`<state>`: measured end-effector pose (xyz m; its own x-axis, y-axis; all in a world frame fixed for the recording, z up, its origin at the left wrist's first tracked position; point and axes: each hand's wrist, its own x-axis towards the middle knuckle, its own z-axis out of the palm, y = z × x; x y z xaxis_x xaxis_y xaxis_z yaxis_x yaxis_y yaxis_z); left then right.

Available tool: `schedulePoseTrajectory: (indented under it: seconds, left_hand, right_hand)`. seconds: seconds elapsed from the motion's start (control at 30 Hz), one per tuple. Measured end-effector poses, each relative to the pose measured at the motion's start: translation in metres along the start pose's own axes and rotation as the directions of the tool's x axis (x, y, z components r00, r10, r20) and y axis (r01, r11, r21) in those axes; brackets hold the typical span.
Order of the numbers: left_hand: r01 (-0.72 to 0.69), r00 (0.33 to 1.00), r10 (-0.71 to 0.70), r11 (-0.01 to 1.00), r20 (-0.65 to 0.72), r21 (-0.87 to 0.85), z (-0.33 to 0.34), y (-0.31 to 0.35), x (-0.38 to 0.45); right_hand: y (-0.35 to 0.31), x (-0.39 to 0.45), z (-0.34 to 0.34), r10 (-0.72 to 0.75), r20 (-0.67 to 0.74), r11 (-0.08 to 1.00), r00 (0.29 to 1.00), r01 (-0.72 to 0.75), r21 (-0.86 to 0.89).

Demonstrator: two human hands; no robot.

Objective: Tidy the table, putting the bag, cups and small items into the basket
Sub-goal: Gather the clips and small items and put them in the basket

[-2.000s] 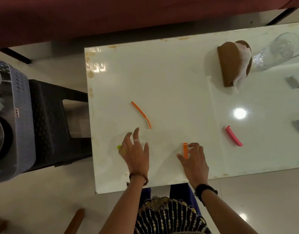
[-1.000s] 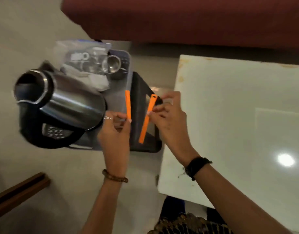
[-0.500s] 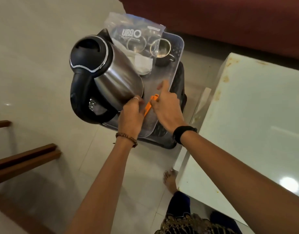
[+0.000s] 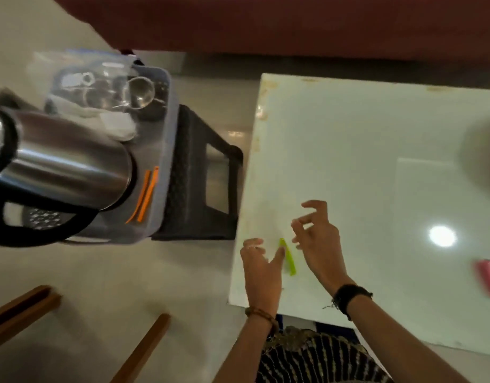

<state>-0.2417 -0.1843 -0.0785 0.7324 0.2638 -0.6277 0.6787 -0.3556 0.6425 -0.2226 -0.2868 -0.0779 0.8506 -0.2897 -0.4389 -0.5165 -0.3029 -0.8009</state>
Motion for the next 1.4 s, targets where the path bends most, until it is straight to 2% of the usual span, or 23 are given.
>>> schedulePoseTrajectory:
  seconds: [0.1, 0.17, 0.33, 0.43, 0.53, 0.67, 0.77, 0.83, 0.93, 1.0, 1.07, 1.13, 1.17, 1.27, 1.4]
  left_hand:
    - [0.074, 0.995, -0.083, 0.983, 0.047, 0.169, 0.043, -0.016, -0.017]
    - [0.022, 1.0, -0.026, 0.969, 0.015, 0.246, 0.065, -0.02, -0.027]
    - [-0.095, 0.993, 0.107, 0.976, -0.05, 0.196, 0.113, -0.008, -0.042]
    - [-0.184, 0.976, 0.211, 0.935, -0.057, 0.304, 0.139, -0.001, -0.038]
    - [-0.2, 0.973, 0.229, 0.91, -0.039, 0.363, 0.167, 0.011, -0.035]
    - [-0.345, 0.938, 0.315, 0.846, 0.141, 0.406, 0.199, 0.022, -0.042]
    - [-0.428, 0.901, 0.344, 0.81, 0.265, 0.401, 0.219, 0.023, -0.052]
    - [-0.424, 0.897, 0.331, 0.832, 0.293, 0.357, 0.229, 0.022, -0.06]
    - [-0.334, 0.916, 0.265, 0.92, 0.301, 0.207, 0.235, 0.023, -0.07]
    - [-0.22, 0.935, 0.173, 0.967, 0.309, 0.127, 0.236, 0.025, -0.073]
    - [-0.022, 0.945, 0.019, 1.0, 0.326, 0.005, 0.229, 0.027, -0.071]
    - [0.161, 0.926, -0.093, 0.974, 0.367, -0.159, 0.217, 0.033, -0.068]
    - [0.206, 0.919, -0.108, 0.952, 0.378, -0.228, 0.207, 0.037, -0.066]
    - [0.189, 0.937, -0.06, 0.916, 0.344, -0.354, 0.163, 0.052, -0.05]
    - [0.018, 0.978, 0.073, 0.905, 0.197, -0.425, 0.068, 0.074, -0.015]
  right_hand:
    - [0.04, -0.012, -0.048, 0.085, -0.068, 0.994, 0.994, -0.089, -0.062]
    - [0.065, -0.019, -0.081, 0.129, -0.119, 0.986, 0.985, -0.14, -0.095]
    - [0.111, -0.035, -0.15, 0.165, -0.231, 0.964, 0.959, -0.206, -0.169]
    - [0.132, -0.042, -0.182, 0.19, -0.298, 0.958, 0.935, -0.243, -0.153]
    - [0.154, -0.046, -0.212, 0.192, -0.395, 0.951, 0.899, -0.27, -0.153]
    - [0.176, -0.048, -0.238, 0.198, -0.471, 0.895, 0.86, -0.354, -0.272]
    - [0.189, -0.046, -0.248, 0.257, -0.429, 0.837, 0.866, -0.422, -0.349]
    - [0.194, -0.044, -0.249, 0.266, -0.39, 0.826, 0.882, -0.417, -0.379]
    - [0.192, -0.036, -0.245, 0.286, -0.344, 0.843, 0.894, -0.405, -0.353]
    - [0.184, -0.03, -0.24, 0.357, -0.325, 0.878, 0.876, -0.433, -0.202]
    - [0.167, -0.024, -0.229, 0.389, -0.296, 0.912, 0.872, -0.41, -0.008]
    - [0.143, -0.018, -0.214, 0.368, -0.278, 0.929, 0.887, -0.339, 0.15]
    - [0.129, -0.015, -0.205, 0.354, -0.271, 0.93, 0.895, -0.307, 0.204]
    - [0.085, -0.006, -0.172, 0.292, -0.245, 0.931, 0.924, -0.217, 0.293]
    - [0.011, 0.009, -0.108, 0.22, -0.133, 0.921, 0.966, -0.161, 0.355]
